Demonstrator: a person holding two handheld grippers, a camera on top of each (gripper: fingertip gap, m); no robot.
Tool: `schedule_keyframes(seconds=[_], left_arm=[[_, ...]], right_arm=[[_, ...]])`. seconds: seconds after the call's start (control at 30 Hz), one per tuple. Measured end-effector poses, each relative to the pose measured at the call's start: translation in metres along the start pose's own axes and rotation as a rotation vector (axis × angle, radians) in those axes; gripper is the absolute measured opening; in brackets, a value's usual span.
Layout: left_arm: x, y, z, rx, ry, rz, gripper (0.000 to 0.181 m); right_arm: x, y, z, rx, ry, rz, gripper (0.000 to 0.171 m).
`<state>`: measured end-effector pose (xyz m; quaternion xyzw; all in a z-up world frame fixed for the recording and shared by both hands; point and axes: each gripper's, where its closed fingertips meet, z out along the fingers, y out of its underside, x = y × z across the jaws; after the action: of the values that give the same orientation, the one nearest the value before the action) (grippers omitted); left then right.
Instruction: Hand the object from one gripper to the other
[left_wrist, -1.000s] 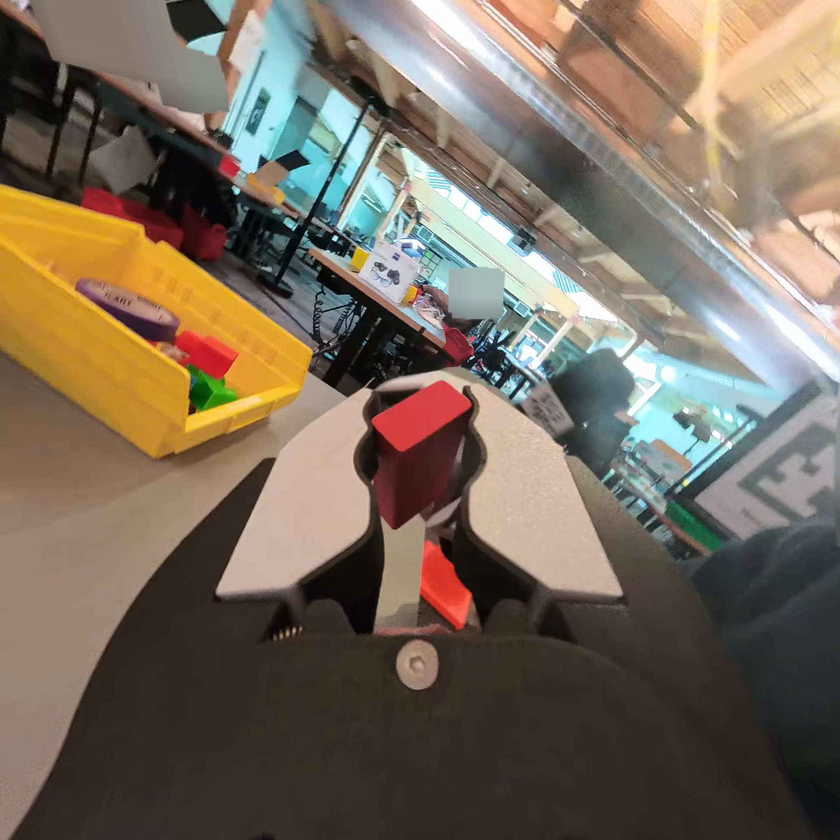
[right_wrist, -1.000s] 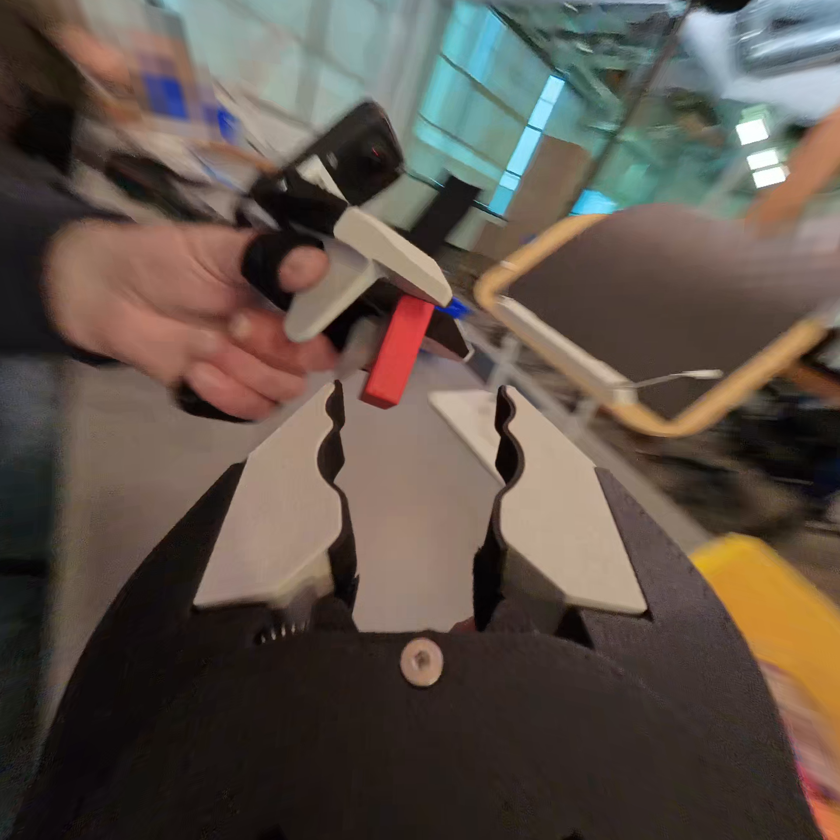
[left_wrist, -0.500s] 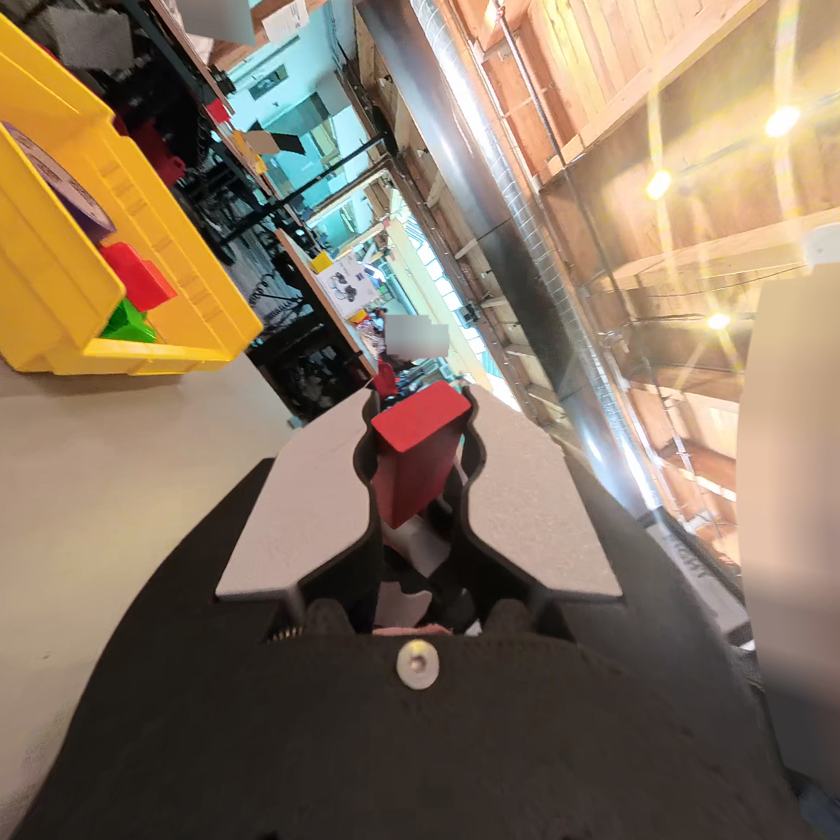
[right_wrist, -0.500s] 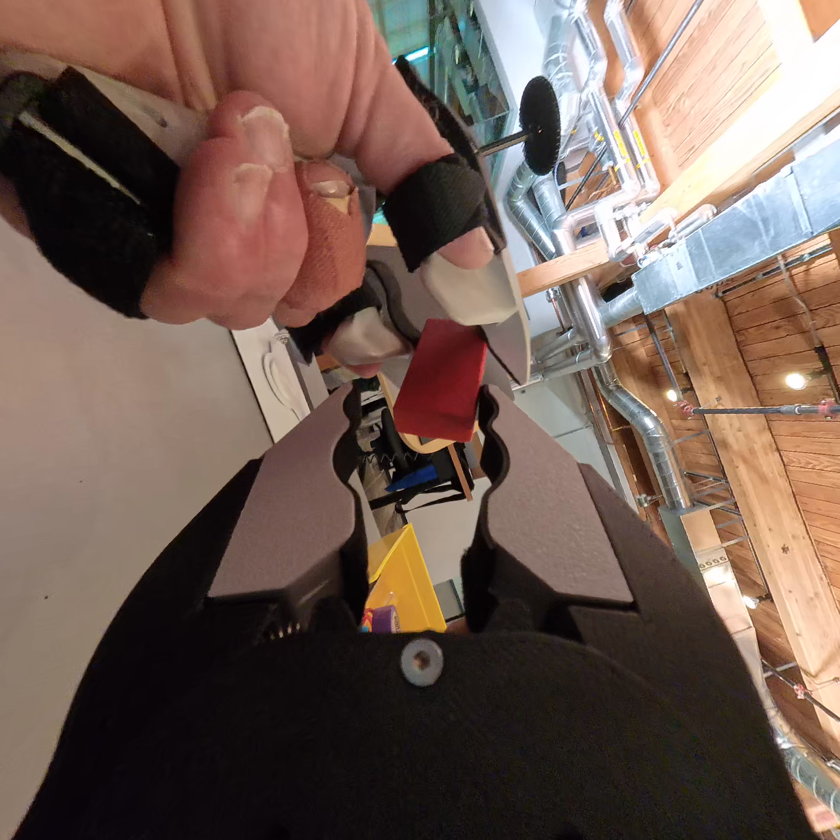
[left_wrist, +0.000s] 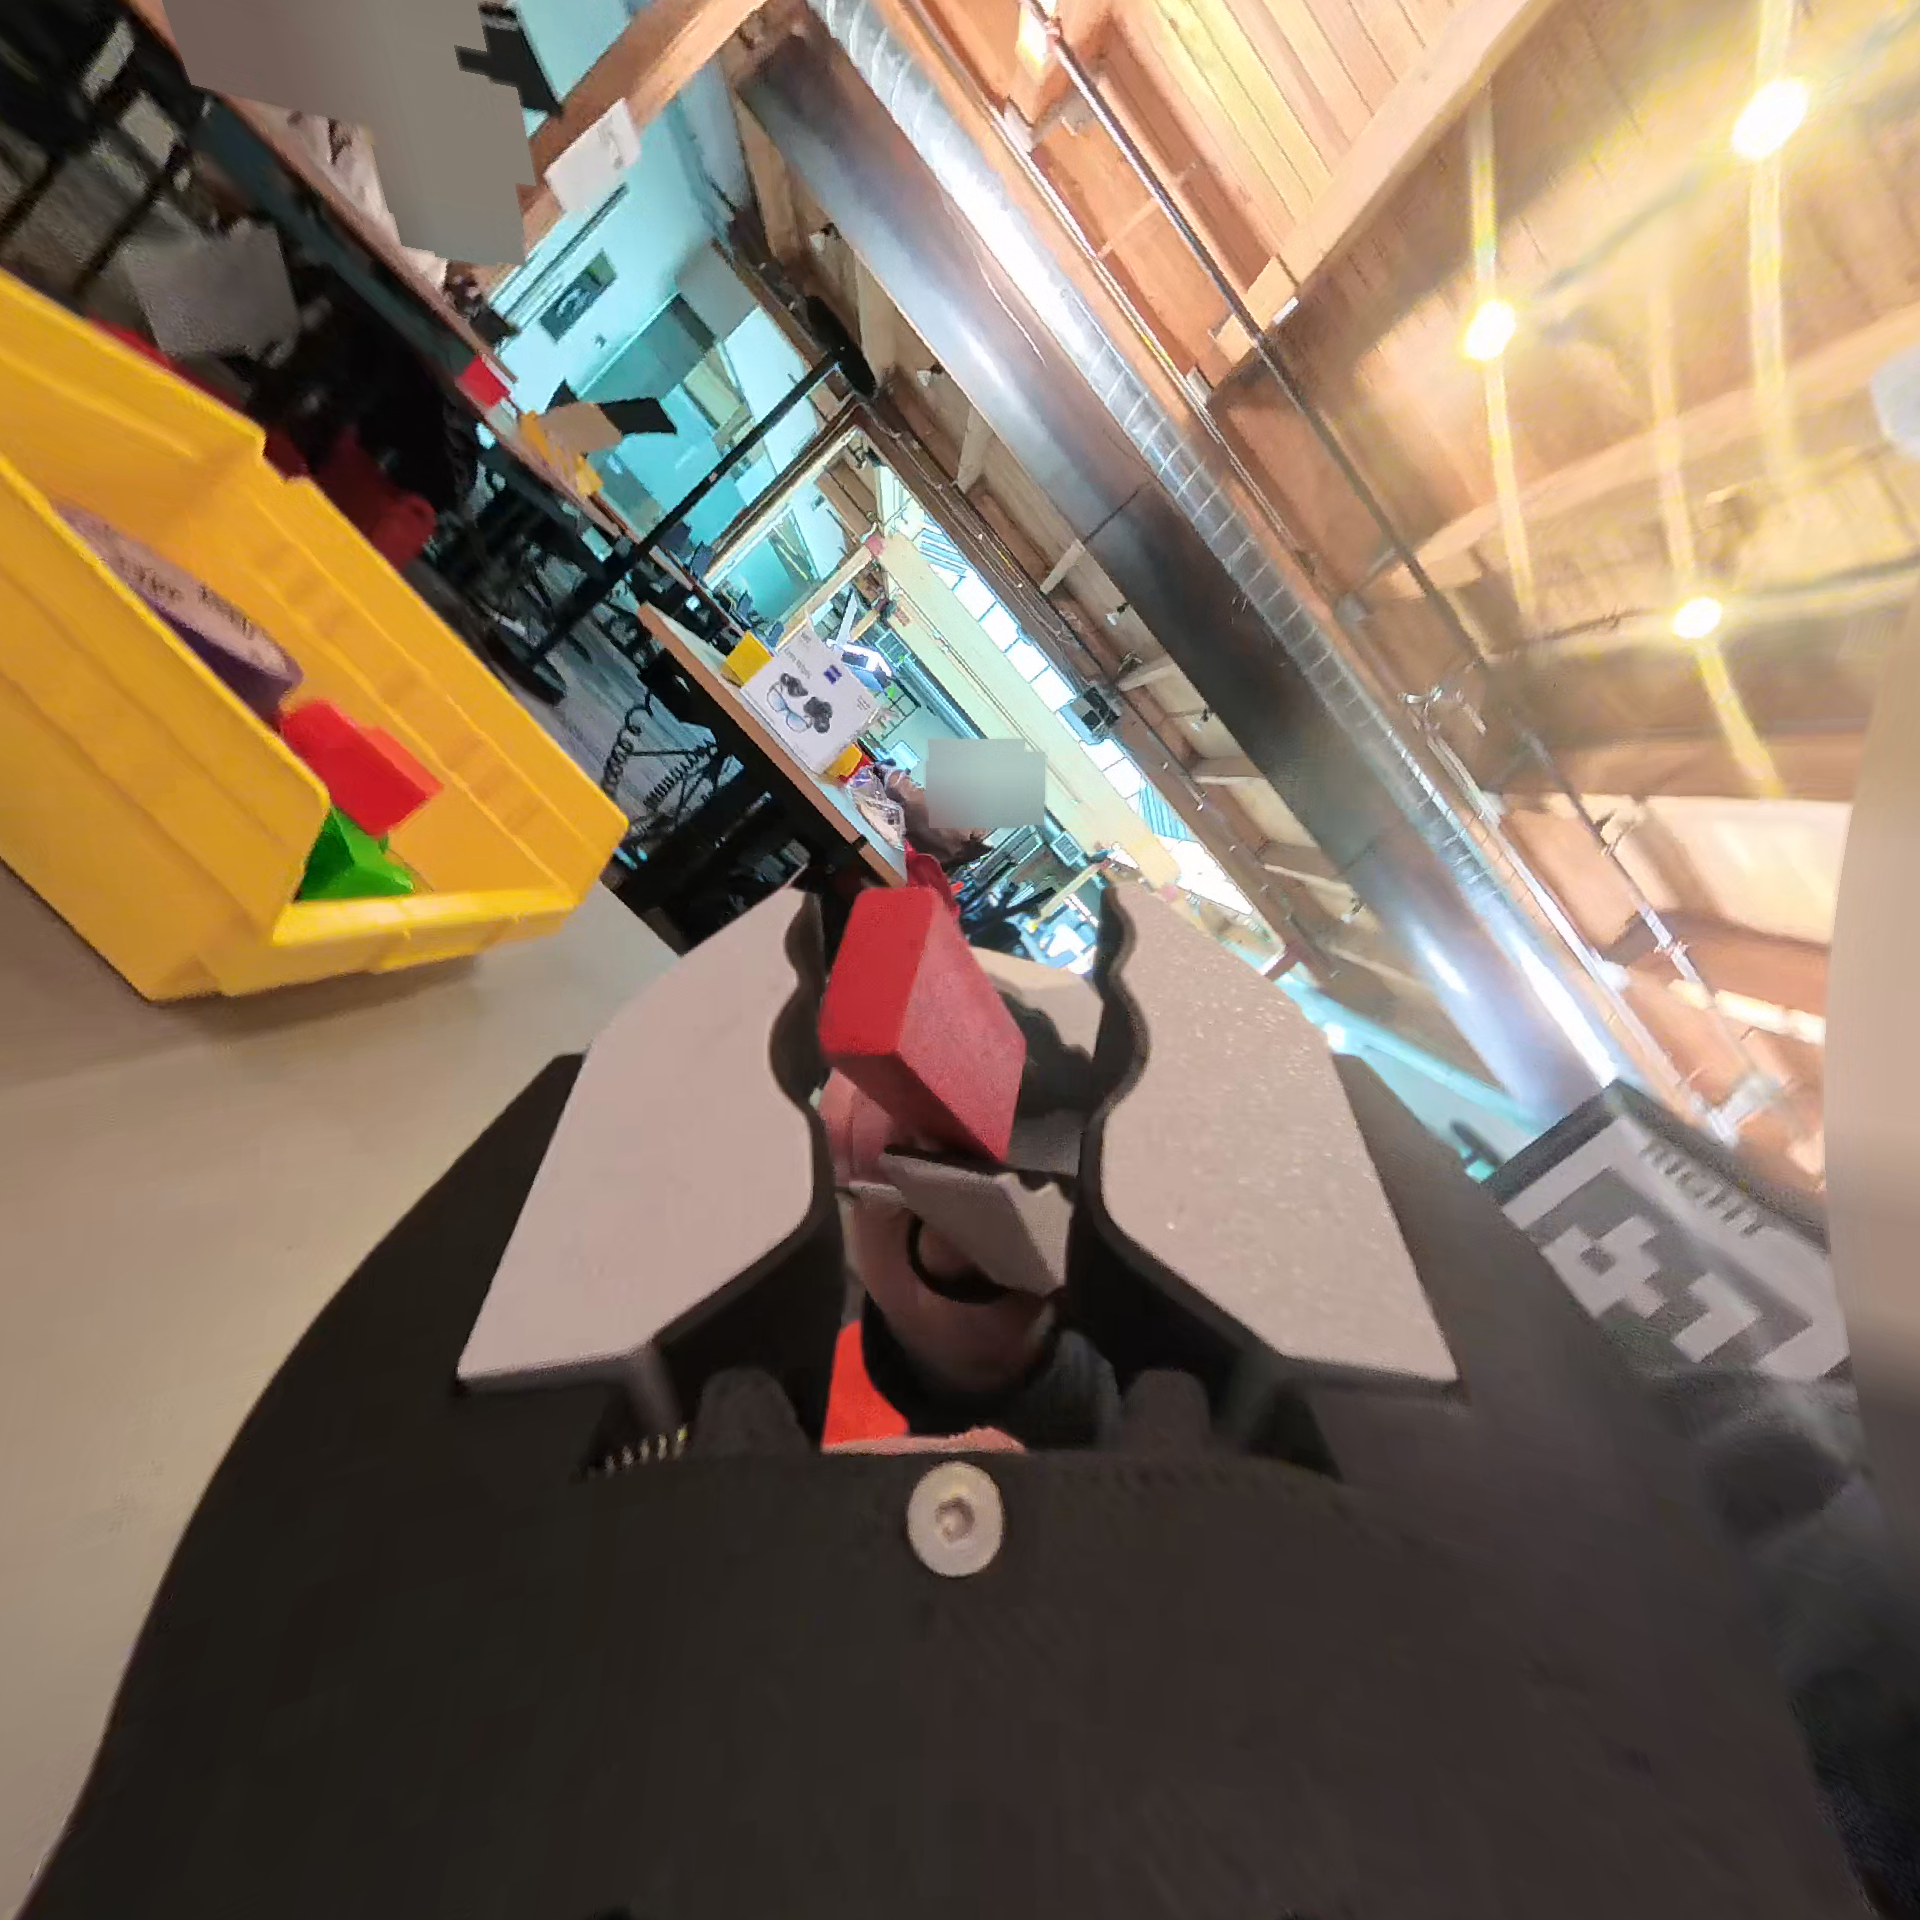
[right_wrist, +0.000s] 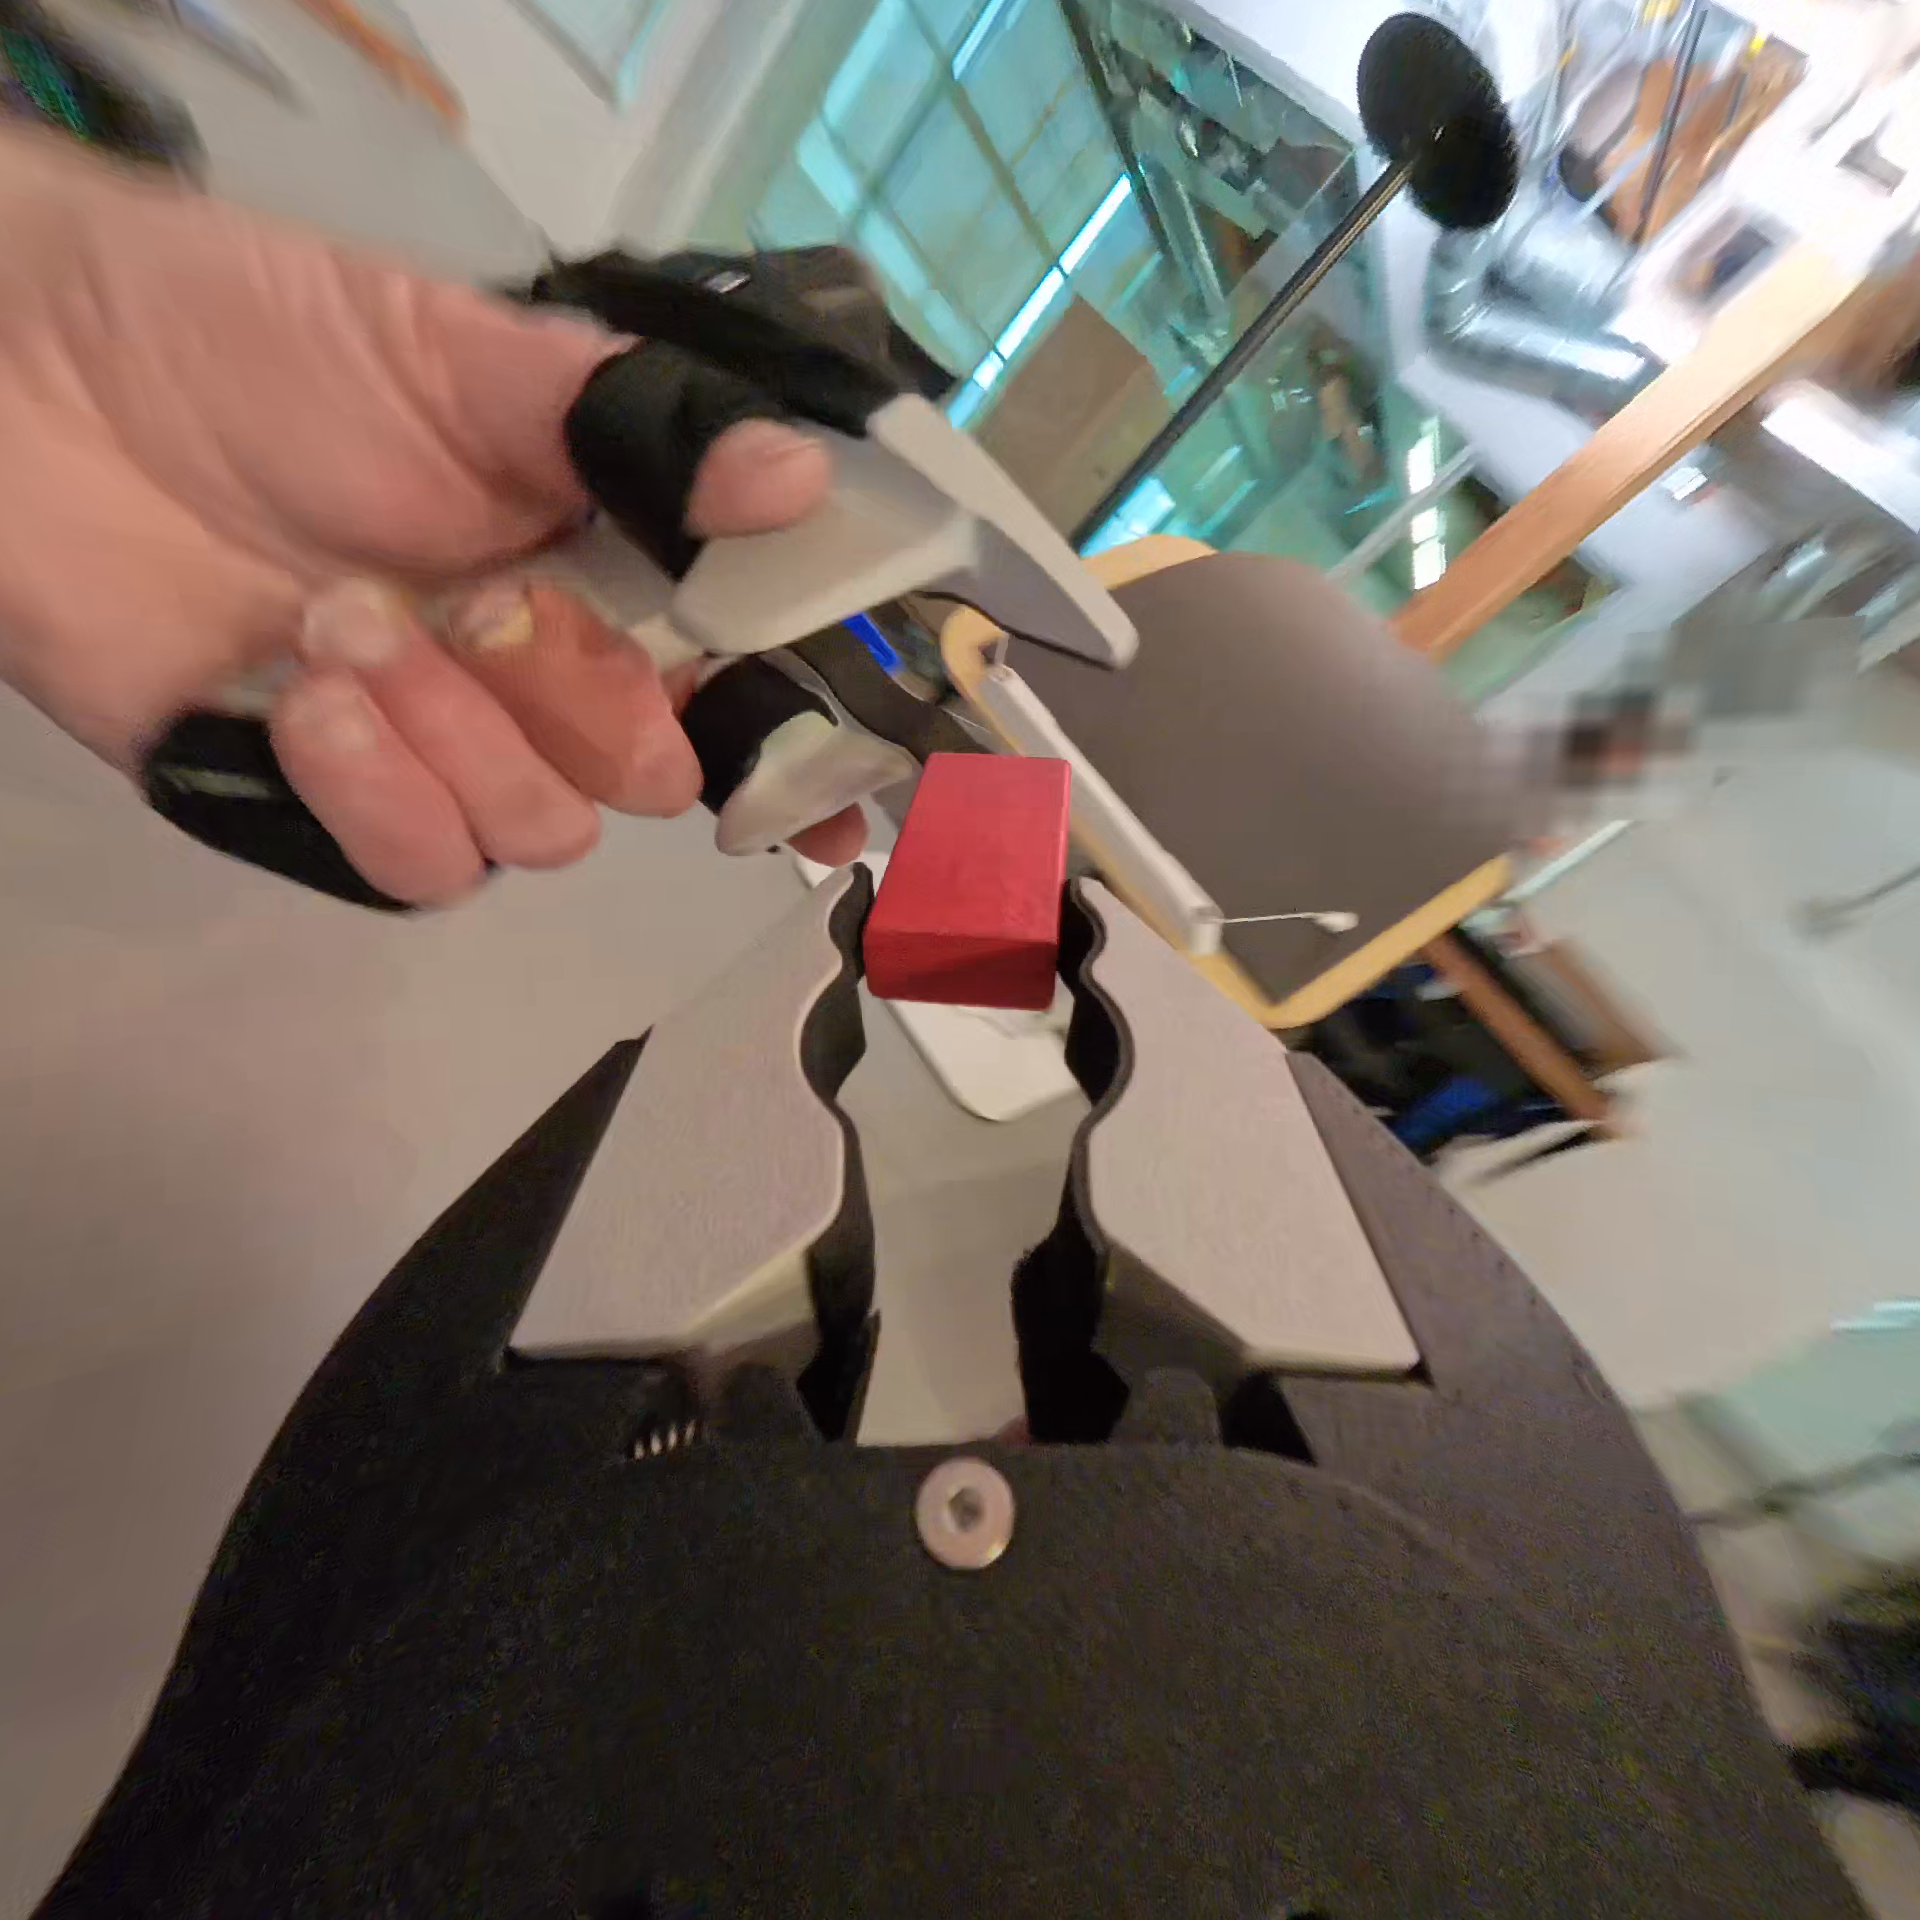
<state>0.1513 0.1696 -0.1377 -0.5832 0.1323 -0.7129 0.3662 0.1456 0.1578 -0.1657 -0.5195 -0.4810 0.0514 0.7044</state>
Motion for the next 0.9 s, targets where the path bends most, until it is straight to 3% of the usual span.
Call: schedule_keyframes(seconds=[0.17,0.27,0.33,0.43,0.6,0.9], left_arm=[[0.009,0.007,-0.004,-0.131,-0.018,0.399,0.060],[-0.002,0.017,-0.008,-0.294,-0.119,0.747,0.063],[-0.009,0.028,-0.011,-0.442,-0.164,0.971,0.065],[-0.020,0.044,-0.014,-0.638,-0.188,1.145,0.066],[-0.039,0.067,-0.025,-0.895,-0.183,1.261,0.066],[-0.055,0.093,-0.026,-1.006,-0.177,1.214,0.048]], right_arm=[[0.004,0.000,-0.009,0.139,-0.273,0.680,0.033],[-0.008,0.016,-0.011,0.054,-0.430,0.829,0.033],[-0.023,0.025,-0.013,-0.044,-0.531,0.822,0.033],[-0.039,0.031,-0.017,-0.177,-0.643,0.767,0.033],[-0.037,0.035,-0.021,-0.330,-0.717,0.673,0.033],[-0.053,0.037,-0.033,-0.524,-0.872,0.391,0.033]])
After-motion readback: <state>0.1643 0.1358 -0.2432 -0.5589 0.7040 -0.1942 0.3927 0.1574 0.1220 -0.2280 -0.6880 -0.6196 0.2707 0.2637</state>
